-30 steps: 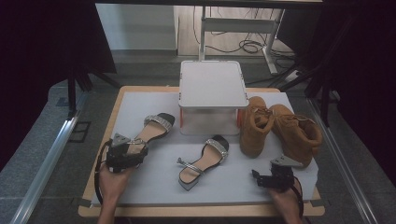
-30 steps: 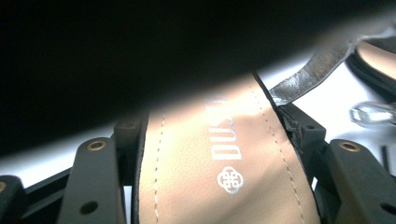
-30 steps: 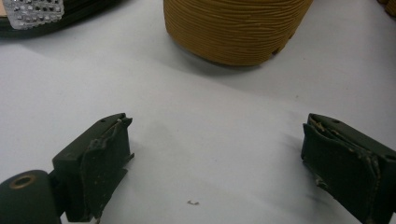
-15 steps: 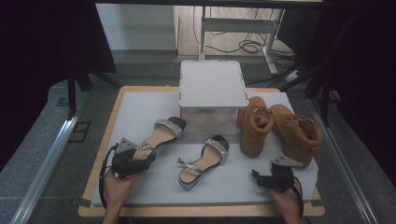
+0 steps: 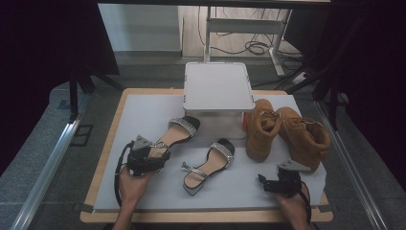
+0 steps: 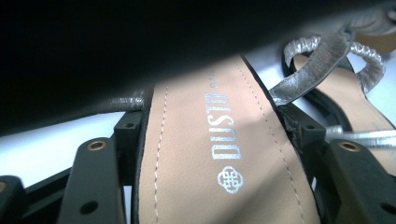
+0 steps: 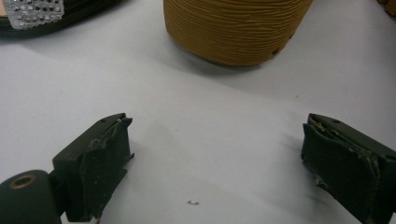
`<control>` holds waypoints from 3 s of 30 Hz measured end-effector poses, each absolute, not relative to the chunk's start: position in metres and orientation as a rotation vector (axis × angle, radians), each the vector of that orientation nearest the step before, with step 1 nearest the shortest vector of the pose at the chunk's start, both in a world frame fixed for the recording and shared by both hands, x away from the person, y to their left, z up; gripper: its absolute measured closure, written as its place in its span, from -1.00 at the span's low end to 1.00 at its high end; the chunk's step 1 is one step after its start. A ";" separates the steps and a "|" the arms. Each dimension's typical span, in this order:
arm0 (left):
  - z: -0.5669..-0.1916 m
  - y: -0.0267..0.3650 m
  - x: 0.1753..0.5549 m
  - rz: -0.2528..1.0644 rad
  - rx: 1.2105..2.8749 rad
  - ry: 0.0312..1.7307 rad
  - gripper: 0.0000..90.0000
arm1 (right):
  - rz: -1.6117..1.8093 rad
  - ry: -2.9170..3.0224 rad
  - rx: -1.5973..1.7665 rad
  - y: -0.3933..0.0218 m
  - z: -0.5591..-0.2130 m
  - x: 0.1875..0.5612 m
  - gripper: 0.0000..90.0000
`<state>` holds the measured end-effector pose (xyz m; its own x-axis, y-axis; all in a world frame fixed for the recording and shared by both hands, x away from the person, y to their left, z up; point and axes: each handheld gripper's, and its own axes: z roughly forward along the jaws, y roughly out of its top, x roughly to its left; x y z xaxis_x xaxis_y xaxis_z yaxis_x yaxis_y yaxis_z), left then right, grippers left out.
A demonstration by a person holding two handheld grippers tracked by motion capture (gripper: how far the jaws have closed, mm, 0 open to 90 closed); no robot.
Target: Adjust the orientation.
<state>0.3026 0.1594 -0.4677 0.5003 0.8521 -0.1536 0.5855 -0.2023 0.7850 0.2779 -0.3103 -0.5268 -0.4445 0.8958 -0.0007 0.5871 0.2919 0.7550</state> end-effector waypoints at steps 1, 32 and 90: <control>-0.467 0.157 0.305 0.404 1.906 1.189 -0.14 | 0.975 2.140 1.326 -0.310 -0.527 0.278 -0.82; -0.472 0.085 0.377 0.381 1.891 1.211 -0.14 | 0.976 2.140 1.325 -0.310 -0.527 0.278 -0.82; -0.502 0.064 0.424 0.369 1.969 1.255 -0.27 | 0.977 2.140 1.324 -0.310 -0.527 0.278 -0.82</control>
